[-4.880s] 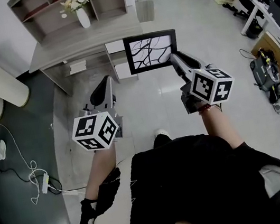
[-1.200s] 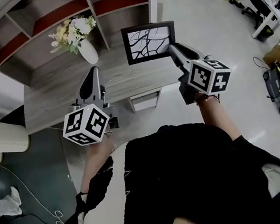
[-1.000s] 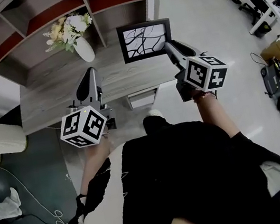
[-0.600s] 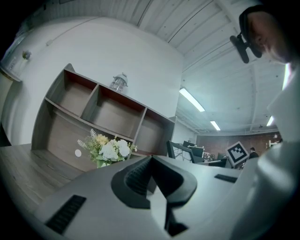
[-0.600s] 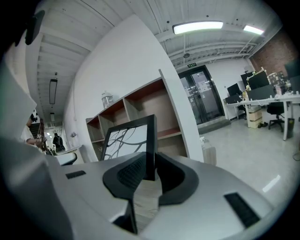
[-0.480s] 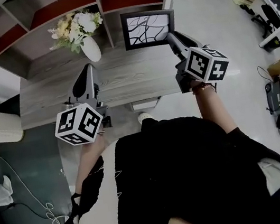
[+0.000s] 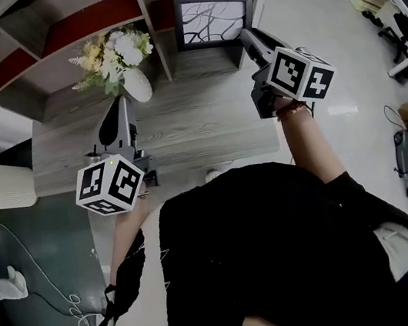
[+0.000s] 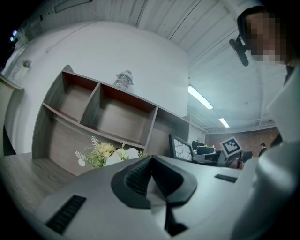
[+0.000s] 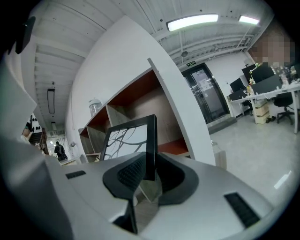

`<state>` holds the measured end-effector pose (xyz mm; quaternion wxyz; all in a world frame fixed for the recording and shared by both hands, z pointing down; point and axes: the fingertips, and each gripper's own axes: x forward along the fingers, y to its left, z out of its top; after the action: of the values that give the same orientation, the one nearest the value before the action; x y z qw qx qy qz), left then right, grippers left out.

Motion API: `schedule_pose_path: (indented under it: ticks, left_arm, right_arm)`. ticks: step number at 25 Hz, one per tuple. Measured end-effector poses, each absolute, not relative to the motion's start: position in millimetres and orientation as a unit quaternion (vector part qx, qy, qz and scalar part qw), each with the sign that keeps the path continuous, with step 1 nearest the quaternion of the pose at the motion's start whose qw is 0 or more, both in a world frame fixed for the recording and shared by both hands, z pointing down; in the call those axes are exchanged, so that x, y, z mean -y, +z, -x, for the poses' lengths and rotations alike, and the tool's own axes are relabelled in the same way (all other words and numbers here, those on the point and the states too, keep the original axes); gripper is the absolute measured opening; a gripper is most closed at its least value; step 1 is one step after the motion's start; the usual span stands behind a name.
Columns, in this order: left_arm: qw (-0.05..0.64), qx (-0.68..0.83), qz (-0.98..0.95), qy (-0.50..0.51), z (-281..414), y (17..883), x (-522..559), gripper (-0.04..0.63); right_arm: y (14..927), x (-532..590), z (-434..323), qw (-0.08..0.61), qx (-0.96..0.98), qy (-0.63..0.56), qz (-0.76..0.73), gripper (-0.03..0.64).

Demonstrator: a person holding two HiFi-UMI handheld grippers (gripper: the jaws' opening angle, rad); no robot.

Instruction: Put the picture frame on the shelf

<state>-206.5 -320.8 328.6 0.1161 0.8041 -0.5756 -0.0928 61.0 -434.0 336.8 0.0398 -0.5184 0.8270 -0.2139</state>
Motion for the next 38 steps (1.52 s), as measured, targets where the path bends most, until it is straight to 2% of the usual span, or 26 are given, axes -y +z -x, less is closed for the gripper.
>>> schedule_pose_path:
  ticks: [11, 18, 24, 38]
  left_arm:
    - [0.117, 0.607, -0.779, -0.101, 231, 332, 340, 0.011]
    - [0.12, 0.624, -0.765, -0.104, 250, 338, 345, 0.011]
    - [0.121, 0.631, -0.759, -0.105, 259, 340, 345, 0.011]
    - [0.12, 0.643, -0.749, -0.103, 272, 339, 340, 0.011]
  right_arm:
    - [338, 495, -50, 0.034, -0.807, -0.225, 0.545, 0.08]
    - [351, 525, -39, -0.003, -0.795, -0.217, 0.566, 0.08]
    - [367, 534, -33, -0.035, -0.787, -0.224, 0.573, 0.081]
    - [377, 547, -31, -0.06, -0.777, -0.247, 0.576, 0.081]
